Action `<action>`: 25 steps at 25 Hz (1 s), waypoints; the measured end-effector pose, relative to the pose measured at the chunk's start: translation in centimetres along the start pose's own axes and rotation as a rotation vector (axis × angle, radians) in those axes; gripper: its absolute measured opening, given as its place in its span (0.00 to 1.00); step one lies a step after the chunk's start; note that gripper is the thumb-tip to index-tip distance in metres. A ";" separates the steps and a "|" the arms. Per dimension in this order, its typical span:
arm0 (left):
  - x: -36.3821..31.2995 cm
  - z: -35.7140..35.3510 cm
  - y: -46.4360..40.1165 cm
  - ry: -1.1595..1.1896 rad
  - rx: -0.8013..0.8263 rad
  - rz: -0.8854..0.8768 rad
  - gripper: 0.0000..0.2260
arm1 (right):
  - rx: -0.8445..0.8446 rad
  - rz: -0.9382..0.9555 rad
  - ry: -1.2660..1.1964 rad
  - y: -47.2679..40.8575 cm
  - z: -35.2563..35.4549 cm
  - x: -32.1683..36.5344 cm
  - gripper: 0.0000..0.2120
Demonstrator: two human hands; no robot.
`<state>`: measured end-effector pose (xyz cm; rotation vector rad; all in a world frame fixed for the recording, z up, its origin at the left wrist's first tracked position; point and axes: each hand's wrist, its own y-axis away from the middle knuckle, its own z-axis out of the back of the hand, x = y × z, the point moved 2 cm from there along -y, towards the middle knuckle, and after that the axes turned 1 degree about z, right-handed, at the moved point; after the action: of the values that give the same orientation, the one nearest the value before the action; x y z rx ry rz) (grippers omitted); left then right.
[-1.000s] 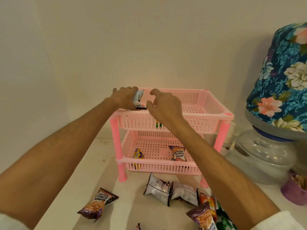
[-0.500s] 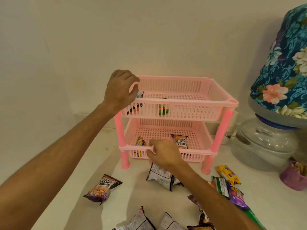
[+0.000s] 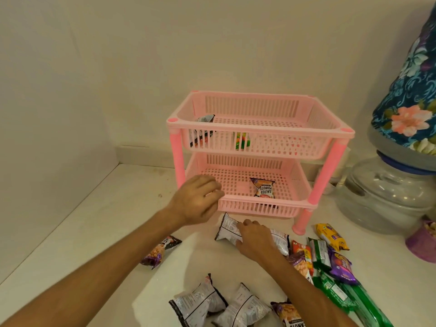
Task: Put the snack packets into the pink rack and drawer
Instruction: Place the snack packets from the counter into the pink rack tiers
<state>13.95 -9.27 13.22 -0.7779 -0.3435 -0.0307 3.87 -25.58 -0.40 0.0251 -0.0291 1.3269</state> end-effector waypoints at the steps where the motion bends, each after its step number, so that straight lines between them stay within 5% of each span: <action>1: -0.3 -0.8 1.0 0.020 0.055 0.052 0.06 | -0.010 0.006 0.006 0.0 -0.3 0.0 0.24; 9: 0.1 -4.7 11.1 0.036 0.664 0.761 0.20 | 0.022 0.009 0.022 -0.7 -2.7 -0.1 0.35; 14: 0.4 -5.1 16.6 -0.015 0.950 1.046 0.32 | 0.042 -0.028 0.088 -1.0 -3.7 0.2 0.36; 25: 0.5 -5.2 19.7 0.104 1.026 1.262 0.28 | -0.069 -0.029 0.078 -1.6 -2.9 0.2 0.28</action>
<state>18.95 1.24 -3.53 0.1388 0.2858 1.1985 5.45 -25.66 -3.26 -0.0846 -0.0086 1.2966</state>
